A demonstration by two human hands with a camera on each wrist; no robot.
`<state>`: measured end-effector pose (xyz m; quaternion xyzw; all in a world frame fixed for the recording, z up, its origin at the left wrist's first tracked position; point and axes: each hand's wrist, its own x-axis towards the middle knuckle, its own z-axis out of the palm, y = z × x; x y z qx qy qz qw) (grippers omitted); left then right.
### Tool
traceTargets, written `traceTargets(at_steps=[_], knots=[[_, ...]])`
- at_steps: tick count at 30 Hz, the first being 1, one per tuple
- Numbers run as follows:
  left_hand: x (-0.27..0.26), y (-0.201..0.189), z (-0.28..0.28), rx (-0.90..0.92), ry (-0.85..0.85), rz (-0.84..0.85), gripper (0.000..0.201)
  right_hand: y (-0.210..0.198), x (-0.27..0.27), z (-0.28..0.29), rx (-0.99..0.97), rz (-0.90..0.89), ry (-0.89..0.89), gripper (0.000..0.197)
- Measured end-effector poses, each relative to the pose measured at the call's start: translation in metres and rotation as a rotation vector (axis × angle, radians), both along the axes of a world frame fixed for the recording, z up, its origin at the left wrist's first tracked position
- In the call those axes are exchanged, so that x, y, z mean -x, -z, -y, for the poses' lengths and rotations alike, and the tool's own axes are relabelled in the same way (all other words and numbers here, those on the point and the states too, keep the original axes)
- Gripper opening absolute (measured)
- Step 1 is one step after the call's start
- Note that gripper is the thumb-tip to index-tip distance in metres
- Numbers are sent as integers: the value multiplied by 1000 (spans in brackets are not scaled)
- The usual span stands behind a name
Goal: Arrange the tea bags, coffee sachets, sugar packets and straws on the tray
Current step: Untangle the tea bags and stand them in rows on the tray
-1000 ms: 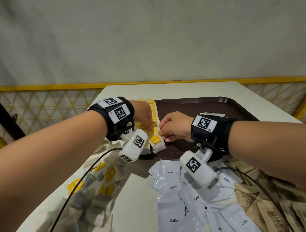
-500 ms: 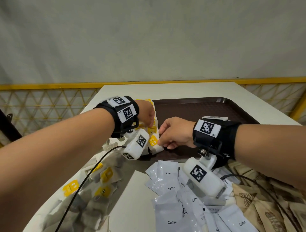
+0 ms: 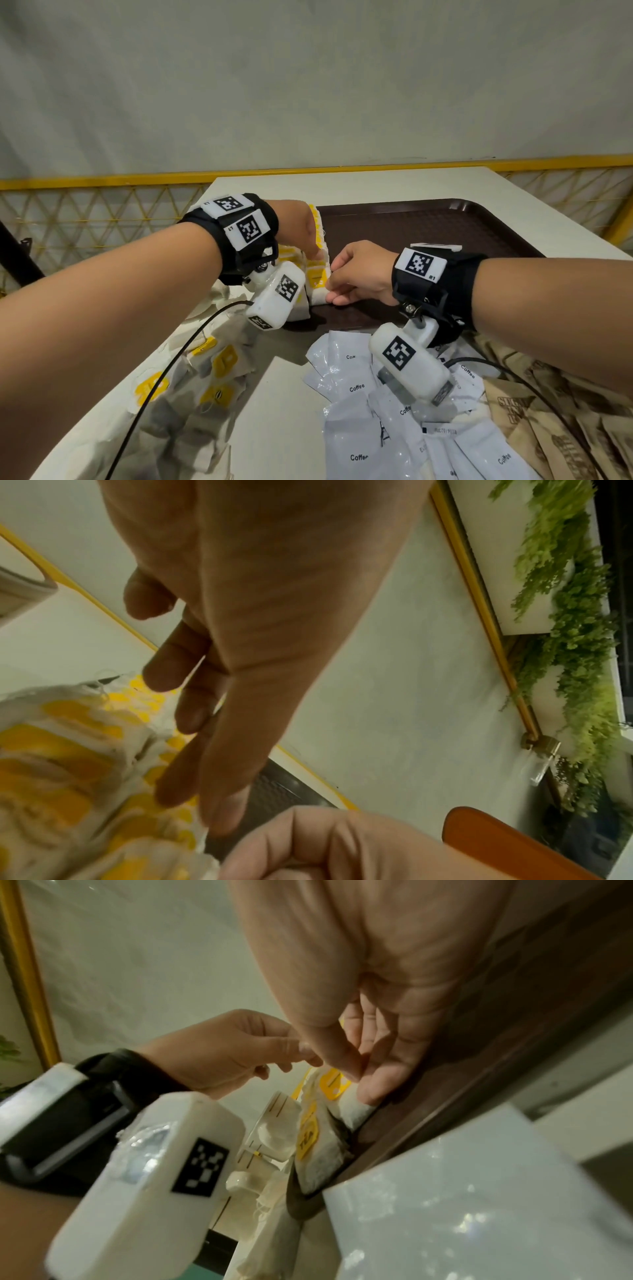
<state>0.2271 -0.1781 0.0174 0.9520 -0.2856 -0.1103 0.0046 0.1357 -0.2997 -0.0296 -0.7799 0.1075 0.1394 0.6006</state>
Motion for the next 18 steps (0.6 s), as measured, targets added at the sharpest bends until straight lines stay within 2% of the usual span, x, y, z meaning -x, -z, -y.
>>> traceTargets(at_steps=[6, 12, 18], knots=[[7, 8, 3, -34, 47, -55, 21, -2, 3, -1, -29, -5, 20, 26], [7, 16, 4, -34, 25, -42, 21, 4, 7, 3, 54, 24, -9, 26], [6, 12, -5, 57, 21, 2, 7, -5, 13, 9, -61, 22, 18, 17]])
